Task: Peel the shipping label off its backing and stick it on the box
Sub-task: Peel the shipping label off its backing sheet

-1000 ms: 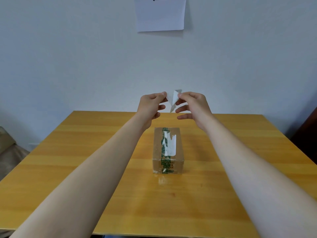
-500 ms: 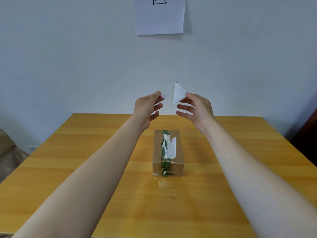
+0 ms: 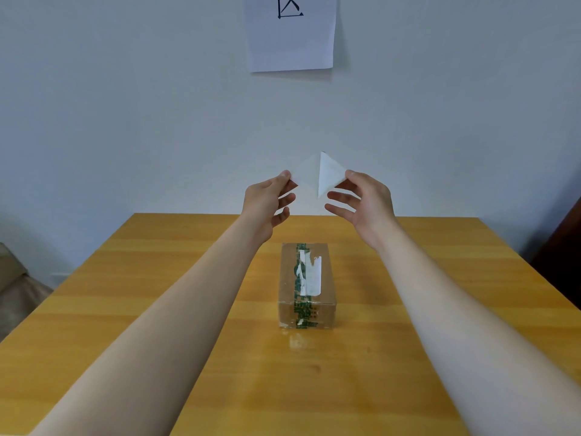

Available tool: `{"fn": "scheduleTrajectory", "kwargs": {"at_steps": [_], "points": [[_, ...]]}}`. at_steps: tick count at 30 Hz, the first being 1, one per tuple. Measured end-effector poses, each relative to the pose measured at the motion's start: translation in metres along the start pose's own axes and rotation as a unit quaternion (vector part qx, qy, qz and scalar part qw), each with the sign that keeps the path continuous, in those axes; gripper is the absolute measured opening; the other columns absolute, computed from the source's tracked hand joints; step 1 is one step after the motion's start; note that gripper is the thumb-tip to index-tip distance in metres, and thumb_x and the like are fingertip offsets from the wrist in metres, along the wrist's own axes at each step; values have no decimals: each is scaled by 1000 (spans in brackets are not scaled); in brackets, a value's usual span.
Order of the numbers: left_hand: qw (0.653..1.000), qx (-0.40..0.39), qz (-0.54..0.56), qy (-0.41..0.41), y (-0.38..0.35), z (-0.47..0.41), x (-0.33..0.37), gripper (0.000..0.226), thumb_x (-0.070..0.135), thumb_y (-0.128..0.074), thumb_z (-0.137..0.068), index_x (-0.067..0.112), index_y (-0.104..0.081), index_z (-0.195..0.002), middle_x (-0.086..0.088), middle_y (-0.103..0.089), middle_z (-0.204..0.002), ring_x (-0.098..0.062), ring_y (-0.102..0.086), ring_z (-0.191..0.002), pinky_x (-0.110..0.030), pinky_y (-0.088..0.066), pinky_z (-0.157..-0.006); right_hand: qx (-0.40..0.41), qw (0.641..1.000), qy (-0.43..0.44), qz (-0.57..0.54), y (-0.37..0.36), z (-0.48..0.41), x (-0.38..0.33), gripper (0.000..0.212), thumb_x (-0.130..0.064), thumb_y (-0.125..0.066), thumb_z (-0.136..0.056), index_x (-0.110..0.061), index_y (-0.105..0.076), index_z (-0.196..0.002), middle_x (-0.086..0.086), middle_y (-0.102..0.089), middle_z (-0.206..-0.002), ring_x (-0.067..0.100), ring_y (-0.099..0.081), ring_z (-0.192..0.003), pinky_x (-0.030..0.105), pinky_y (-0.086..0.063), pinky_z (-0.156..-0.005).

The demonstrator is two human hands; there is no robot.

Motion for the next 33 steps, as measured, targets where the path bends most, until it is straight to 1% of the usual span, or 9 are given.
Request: {"fn": "scheduleTrajectory", "kwargs": {"at_steps": [7,12,15,17,20,23,25,30,33], "points": [[1000,-2,8,7,3,-1,-1,25,38,-73,-99,16,-78,-110,9,-80,-94,-11,-68,-82,-25,-51,-61,2,1000,8,-5,0,0,-3,20,-20,-65,-103,-4,-68,-114,15,-75,-103,36,-76,-95,54,-65,-83],[1000,-1,16,17,6,-1,-3,26,38,-75,-97,15,-78,-109,10,-79,-90,-9,-67,-77,-24,-50,-57,0,1000,6,-16,1,0,-3,23,-20,-66,-102,-3,-67,-116,14,-75,-102,36,-76,-95,54,-65,-83],[999,2,24,28,8,-2,-6,22,38,-76,-96,16,-78,-103,10,-78,-88,-9,-67,-76,-24,-49,-57,1,1000,2,-26,1,0,-2,27,-19,-66,-102,-1,-66,-122,15,-75,-104,37,-76,-96,54,-64,-84],[999,2,36,38,10,-3,-8,21,36,-77,-96,16,-77,-101,8,-78,-90,-10,-67,-77,-25,-49,-58,0,999,-6,-49,1,0,-1,23,-18,-65,-102,-2,-66,-119,17,-75,-106,38,-76,-97,53,-65,-81],[997,6,53,53,11,-5,-12,21,35,-77,-96,15,-76,-101,6,-77,-90,-11,-67,-77,-25,-48,-54,-7,995,-28,-98,0,0,1,15,-16,-63,-103,-3,-65,-112,17,-75,-107,41,-76,-100,49,-64,-77],[996,5,63,65,12,-5,-14,20,35,-77,-96,15,-75,-101,6,-75,-87,-12,-68,-76,-24,-47,-53,-17,990,-44,-136,-2,1,3,11,-16,-63,-103,-5,-65,-107,15,-76,-104,42,-76,-102,50,-64,-78],[995,4,68,69,13,-6,-16,20,35,-77,-96,16,-75,-101,6,-75,-87,-11,-68,-76,-24,-48,-54,-19,986,-51,-155,-2,1,4,10,-17,-63,-103,-8,-65,-106,14,-76,-106,41,-76,-104,49,-64,-79],[993,2,90,81,15,-6,-18,18,34,-77,-96,17,-75,-100,7,-75,-84,-12,-67,-75,-25,-47,-56,-9,978,-65,-197,0,1,5,12,-19,-64,-102,-9,-65,-109,13,-79,-103,37,-77,-96,44,-65,-75],[991,-4,103,89,14,-6,-20,17,34,-77,-96,18,-74,-98,7,-76,-81,-13,-67,-75,-25,-46,-56,-6,972,-70,-222,0,2,6,16,-20,-63,-103,-8,-64,-113,13,-78,-107,38,-78,-96,44,-65,-76]]}}
Point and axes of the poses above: each hand's wrist, its own z-axis away from the middle knuckle, its own y-axis out of the back of the hand, x = y × z, the point moved 9 cm from there along -z, towards the middle knuckle
